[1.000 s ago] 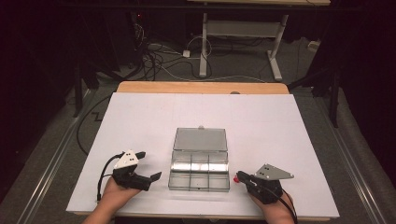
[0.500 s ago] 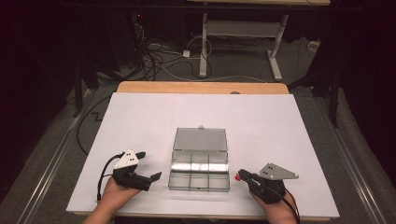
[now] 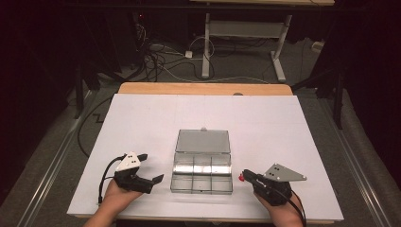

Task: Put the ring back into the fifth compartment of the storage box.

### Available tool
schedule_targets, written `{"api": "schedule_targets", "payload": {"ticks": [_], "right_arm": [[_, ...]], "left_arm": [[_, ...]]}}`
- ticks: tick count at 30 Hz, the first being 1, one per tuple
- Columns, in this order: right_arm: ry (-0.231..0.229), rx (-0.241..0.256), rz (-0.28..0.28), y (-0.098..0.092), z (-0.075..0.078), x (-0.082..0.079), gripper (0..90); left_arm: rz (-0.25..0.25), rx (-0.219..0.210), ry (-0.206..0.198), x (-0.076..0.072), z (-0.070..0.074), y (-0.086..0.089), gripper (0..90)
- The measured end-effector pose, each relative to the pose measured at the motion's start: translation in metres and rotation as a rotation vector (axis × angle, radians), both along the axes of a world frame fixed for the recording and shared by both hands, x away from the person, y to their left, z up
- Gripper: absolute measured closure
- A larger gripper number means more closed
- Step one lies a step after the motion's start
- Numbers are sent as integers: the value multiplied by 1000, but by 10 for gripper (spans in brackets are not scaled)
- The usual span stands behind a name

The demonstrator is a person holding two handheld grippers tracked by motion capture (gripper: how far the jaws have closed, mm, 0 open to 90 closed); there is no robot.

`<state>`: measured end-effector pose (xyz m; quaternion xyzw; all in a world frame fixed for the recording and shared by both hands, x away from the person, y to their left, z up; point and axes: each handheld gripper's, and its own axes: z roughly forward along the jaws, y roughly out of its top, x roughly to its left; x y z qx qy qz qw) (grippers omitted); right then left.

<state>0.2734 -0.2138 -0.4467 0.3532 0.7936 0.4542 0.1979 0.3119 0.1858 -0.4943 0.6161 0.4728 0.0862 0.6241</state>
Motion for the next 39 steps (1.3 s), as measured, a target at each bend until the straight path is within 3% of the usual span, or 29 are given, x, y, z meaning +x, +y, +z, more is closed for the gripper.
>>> {"api": "schedule_targets", "payload": {"ticks": [24, 39], "right_arm": [[-43, 3, 67, 22, 15, -5, 874], [-33, -10, 110, 40, 11, -4, 874]], "left_arm": [[0, 4, -3, 0, 0, 0, 0], [-2, 3, -3, 0, 0, 0, 0]]}}
